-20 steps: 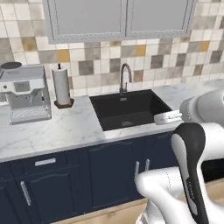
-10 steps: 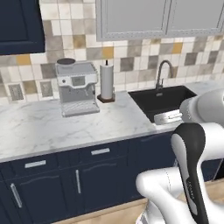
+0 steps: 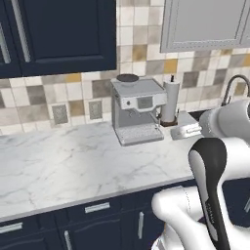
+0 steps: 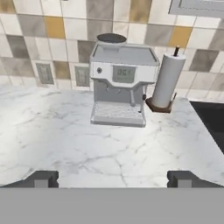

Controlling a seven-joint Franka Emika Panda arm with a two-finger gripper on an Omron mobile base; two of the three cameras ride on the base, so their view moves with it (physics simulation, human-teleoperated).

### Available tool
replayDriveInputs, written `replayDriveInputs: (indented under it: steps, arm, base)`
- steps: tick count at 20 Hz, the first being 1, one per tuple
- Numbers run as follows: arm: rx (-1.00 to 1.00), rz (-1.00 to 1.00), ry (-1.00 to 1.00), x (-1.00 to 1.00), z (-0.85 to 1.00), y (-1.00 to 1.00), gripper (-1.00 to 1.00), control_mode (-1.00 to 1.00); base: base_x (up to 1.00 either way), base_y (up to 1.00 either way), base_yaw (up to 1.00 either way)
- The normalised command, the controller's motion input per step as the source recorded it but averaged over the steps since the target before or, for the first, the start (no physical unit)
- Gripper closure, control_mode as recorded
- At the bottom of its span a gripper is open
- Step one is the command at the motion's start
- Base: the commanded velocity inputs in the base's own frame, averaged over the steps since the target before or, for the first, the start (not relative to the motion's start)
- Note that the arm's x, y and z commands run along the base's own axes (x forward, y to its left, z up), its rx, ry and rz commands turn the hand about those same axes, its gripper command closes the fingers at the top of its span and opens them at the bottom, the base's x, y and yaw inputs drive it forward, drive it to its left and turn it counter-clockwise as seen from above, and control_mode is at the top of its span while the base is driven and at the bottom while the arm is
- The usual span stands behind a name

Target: Navigate to the coffee machine.

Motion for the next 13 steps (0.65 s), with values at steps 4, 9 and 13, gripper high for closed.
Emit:
replayDriveInputs:
  steps: [4, 9, 13]
  arm:
    - [0.0, 0.0, 0.0, 0.0, 0.0, 0.0, -1.0, 1.0]
    - [0.0, 0.0, 0.0, 0.0, 0.0, 0.0, -1.0, 1.0]
    - [0.0, 0.0, 0.0, 0.0, 0.0, 0.0, -1.0, 1.0]
  base:
    - [1.0, 0.4, 0.0]
    - [1.0, -0.04, 0.08]
    - [0.92, -0.31, 0.49]
